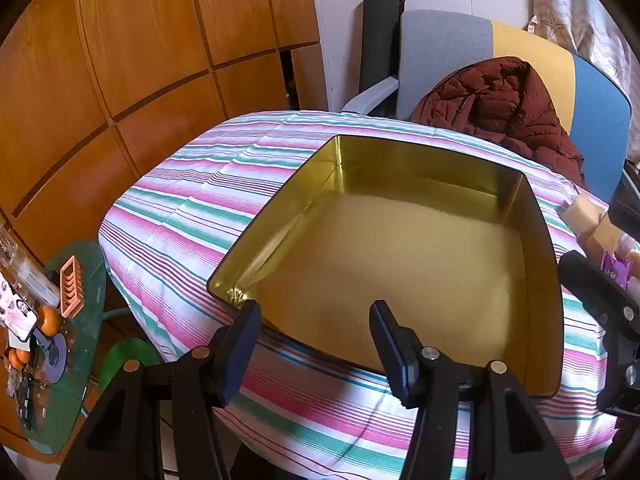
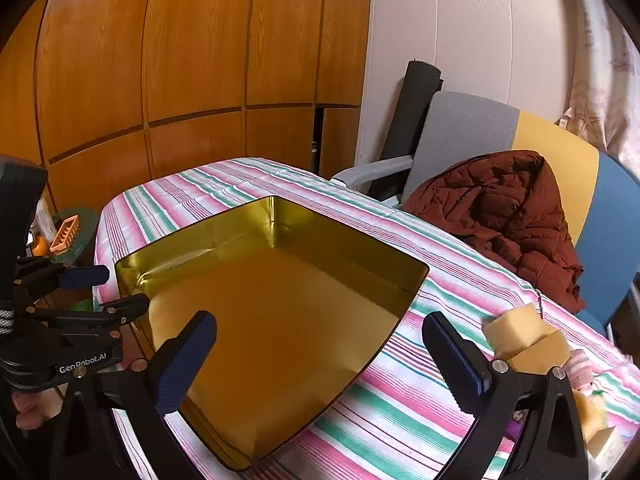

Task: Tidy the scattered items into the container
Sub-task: 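Move both tools from the gold tray toward the scattered items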

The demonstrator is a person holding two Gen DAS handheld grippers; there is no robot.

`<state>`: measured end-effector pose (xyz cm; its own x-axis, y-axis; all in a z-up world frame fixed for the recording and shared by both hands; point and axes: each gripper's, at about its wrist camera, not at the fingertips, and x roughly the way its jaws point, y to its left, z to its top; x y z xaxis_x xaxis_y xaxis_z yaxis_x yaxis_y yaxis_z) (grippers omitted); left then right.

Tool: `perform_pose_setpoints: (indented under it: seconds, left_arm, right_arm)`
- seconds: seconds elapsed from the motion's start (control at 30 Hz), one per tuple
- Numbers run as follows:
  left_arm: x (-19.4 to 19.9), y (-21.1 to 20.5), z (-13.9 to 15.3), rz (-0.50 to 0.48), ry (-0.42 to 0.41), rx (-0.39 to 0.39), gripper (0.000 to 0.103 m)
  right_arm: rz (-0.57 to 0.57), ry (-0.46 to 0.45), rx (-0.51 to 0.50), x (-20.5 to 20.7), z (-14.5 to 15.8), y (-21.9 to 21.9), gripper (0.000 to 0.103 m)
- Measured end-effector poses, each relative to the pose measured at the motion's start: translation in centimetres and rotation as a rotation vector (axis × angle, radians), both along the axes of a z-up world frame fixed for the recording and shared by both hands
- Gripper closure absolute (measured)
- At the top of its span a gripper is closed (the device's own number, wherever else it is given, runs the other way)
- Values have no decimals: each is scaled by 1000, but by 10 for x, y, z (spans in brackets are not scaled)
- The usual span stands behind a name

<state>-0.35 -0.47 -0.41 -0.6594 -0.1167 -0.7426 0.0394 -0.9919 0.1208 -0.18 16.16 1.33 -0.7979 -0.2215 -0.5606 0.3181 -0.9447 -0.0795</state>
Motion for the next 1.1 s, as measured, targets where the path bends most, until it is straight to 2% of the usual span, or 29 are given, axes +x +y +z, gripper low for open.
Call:
perform_pose_setpoints:
  seconds: [0.17,0.47,0.73,0.97,1.1]
  left_arm:
    - [1,3,0,-10,4,-24,46]
    - [-1,3,-3,-18,-29,-8,46]
    - [-1,5,-6,-83,-76,91,46]
    - [5,18,-7,-166,-118,122,46]
    - [5,26,-6,-214,-148,186,46]
  right_arm:
    - [-8,5,-11,1,3,2,0]
    - [-2,8,29,2,2,-3,0]
    - [-63,22,-21,-2,16,19,0]
    - [-122,-43,-72,-12,26,49,0]
    - [-222,-97,-75,-19,20,93,0]
